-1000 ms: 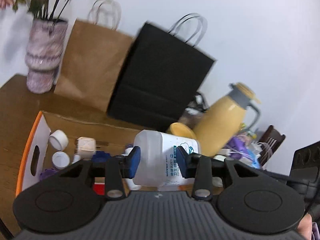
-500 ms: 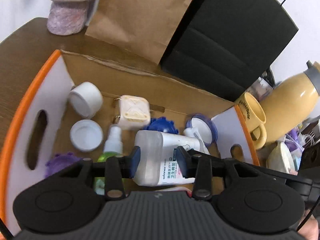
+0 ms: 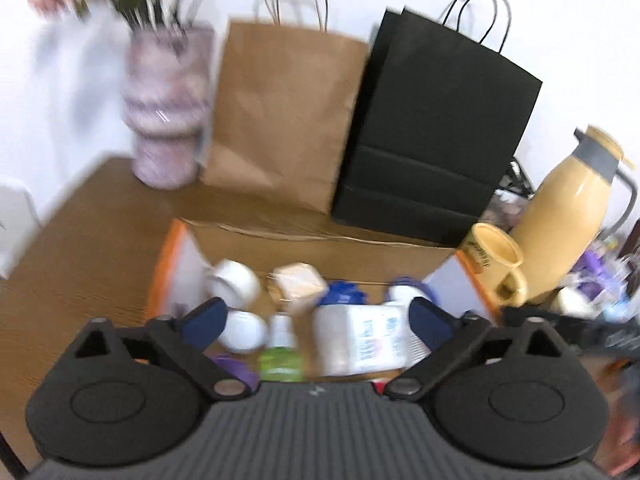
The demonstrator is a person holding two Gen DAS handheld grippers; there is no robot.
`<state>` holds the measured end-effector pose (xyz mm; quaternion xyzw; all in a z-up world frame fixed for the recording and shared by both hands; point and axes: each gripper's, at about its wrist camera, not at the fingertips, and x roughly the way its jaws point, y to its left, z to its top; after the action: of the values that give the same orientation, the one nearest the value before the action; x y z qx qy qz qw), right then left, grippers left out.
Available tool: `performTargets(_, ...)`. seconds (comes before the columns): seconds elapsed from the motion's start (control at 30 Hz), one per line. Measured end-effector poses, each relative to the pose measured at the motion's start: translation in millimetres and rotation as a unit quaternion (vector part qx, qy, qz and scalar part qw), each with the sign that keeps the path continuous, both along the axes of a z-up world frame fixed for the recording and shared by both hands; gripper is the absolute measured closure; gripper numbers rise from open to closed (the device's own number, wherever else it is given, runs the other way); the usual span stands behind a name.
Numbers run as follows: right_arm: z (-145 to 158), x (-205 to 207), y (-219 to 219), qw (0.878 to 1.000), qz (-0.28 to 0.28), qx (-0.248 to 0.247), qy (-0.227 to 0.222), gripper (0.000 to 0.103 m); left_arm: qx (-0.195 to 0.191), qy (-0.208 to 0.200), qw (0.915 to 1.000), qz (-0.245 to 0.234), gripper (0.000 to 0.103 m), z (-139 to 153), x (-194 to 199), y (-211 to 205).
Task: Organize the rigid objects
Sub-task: 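Carry the white bottle into the red box and open the right gripper, then withdraw both grippers from the box back toward the table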
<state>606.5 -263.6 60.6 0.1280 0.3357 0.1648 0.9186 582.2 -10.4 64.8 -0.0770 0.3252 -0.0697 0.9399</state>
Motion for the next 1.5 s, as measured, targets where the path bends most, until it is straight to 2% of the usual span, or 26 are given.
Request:
performTargets(0.1, 12, -29, -11, 0.999, -0.009, -0.029, -0.010, 0.020, 0.038, -0.005, 0.9992, -0.003, 0.001, 4, -30, 6)
performTargets(0.27, 17, -72, -22, 0.998, -0.016, -0.055, 0.002, 0.020, 0.036, -0.007, 0.9993, 0.009, 0.000, 9, -76, 22)
performTargets(0.5, 15, -132, 2, 0.996, 0.009, -0.085, -0.011, 0.017, 0.050, -0.041, 0.9979, 0.006, 0.000, 13, -141, 23)
performTargets(0.63, 14, -171, 12, 0.995, 0.015, -0.096, -0.033, 0.016, 0.037, -0.061, 0.9973, 0.012, 0.000, 9, -184, 25)
performTargets(0.83, 10, -245, 14, 0.990, 0.014, -0.111, -0.090, 0.015, 0.051, -0.125, 0.9905, 0.029, 0.000, 5, -267, 22)
performTargets(1.0, -2, -307, 10, 0.989, 0.006, -0.086, -0.117, 0.014, 0.048, -0.163, 0.9849, 0.031, 0.000, 1, -331, 22)
performTargets(1.13, -12, -368, 12, 0.983, -0.011, -0.084, -0.165, 0.010, 0.058, -0.199, 0.9779, 0.028, 0.000, -12, -381, 24)
performTargets(1.17, -16, -381, 11, 0.981, -0.015, -0.078, -0.177, 0.005, 0.067, -0.202, 0.9766, 0.031, 0.000, -17, -391, 25)
performTargets(1.27, -31, -421, 12, 0.977, -0.038, -0.082, -0.191, 0.005, 0.079, -0.219, 0.9718, 0.040, 0.000, -28, -426, 28)
performTargets(1.37, -41, -463, 19, 0.972, -0.052, -0.100, -0.207, 0.005, 0.080, -0.232, 0.9685, 0.040, 0.000, -37, -462, 41)
performTargets(1.5, -52, -516, 31, 0.965, -0.057, -0.110, -0.233, 0.000, 0.067, -0.236, 0.9662, 0.078, 0.000, -50, -499, 60)
